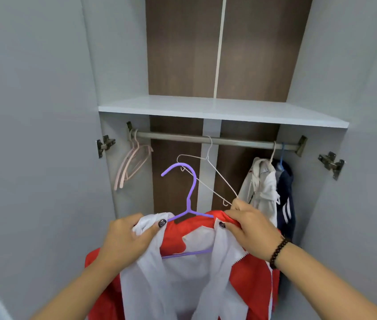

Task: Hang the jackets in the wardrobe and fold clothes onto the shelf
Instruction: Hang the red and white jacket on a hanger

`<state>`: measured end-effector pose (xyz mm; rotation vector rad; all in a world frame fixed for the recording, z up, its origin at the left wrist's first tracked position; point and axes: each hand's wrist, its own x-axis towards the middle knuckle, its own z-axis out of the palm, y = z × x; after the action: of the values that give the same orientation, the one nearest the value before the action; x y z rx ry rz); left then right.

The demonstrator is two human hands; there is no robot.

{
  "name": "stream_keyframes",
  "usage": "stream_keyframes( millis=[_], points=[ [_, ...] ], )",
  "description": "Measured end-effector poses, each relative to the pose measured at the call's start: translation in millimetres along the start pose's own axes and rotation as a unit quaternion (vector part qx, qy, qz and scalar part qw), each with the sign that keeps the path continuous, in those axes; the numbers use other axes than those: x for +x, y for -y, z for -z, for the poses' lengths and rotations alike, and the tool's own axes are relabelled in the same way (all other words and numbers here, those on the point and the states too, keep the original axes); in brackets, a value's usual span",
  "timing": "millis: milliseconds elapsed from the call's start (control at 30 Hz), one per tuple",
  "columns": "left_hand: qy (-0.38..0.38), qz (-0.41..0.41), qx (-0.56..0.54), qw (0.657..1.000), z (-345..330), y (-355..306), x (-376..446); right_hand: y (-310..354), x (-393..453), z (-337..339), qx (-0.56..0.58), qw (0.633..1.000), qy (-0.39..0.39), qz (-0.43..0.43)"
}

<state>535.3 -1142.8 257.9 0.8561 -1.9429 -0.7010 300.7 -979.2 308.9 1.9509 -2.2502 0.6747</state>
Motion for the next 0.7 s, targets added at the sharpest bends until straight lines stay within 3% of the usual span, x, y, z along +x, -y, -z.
stream_keyframes(
  millis=[167,333,467,600,700],
  points=[
    [0.063,-0.066,0.021,0.996,-35,-9,-5,12,-23,-1,0.082,0.996,0.024,0.002],
    [0.108,-0.128,-0.002,0.986,-72,-33,-11,-3,-54,5,0.151,0.984,0.04,-0.084],
    [0.191,-0.173,0.074,0.963,-130,-50,-31,-29,-78,0,0.14,0.969,0.023,-0.204],
    [0.29,-0.185,0.068,0.937,-182,-57,-45,-42,-86,-18,0.141,0.942,0.004,-0.304],
    [0.282,-0.132,-0.021,0.95,-208,-62,-55,-56,-83,-28,0.145,0.924,-0.01,-0.353]
  ],
)
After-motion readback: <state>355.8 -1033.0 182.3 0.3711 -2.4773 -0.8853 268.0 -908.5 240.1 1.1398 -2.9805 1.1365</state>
